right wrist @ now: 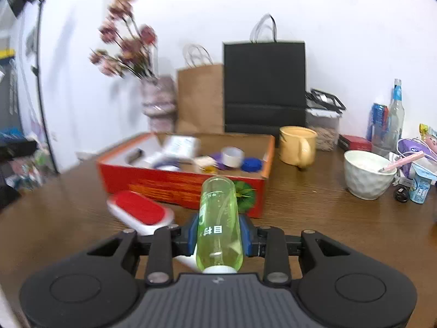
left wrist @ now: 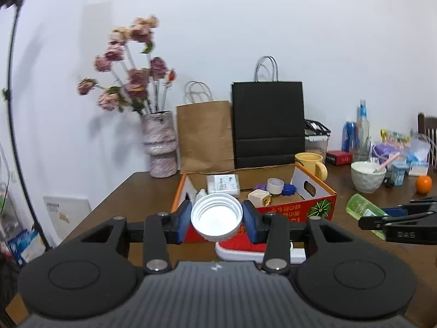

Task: Organize rigid objects
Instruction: 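Lower the white cap and green bottle into the red box and open both tools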

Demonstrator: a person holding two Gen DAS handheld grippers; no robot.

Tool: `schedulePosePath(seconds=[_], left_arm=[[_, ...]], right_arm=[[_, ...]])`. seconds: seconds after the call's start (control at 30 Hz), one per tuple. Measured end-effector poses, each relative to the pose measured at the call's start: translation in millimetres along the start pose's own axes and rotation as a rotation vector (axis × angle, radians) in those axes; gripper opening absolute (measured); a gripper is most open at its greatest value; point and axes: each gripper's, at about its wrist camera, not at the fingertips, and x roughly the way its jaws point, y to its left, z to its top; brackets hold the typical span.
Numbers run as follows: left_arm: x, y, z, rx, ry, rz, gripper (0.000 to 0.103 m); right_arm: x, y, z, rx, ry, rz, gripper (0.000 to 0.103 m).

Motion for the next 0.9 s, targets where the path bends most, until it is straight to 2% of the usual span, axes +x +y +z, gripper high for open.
schedulePosePath(seconds=[0.2,0.3,0.43,0.67,0.9], left_arm=[[-54.9,27.9,-28.3,-0.082,-0.009,0.004,0.041],[-79.7,38.6,-44.6,-0.118,0.000,0.017,0.041],[-105.2,44.9,-59.6,-0.141,0.009,-0.003,0.041],[-123.8,41.9,-64.6,-0.128,-0.027,-0.009,0.041],[-107.5,41.7,-65.1,-0.130,0.004,0.000,0.041]], right_arm=[[-73.5,55.4,-24.6,0.008,-0.096,0.009,0.030],[-98.9,78.7,-49.7,0.012,-0.088,0.016,0.030],[-119.7,95.3,-72.1,0.018,-0.068,0.016,0.030],[-136.0,104.1,-75.7,0.003,-0.093,-0.008,0.030],[-118.5,98.1,-75.9,0.006,-0.069,-0.009,0.030]])
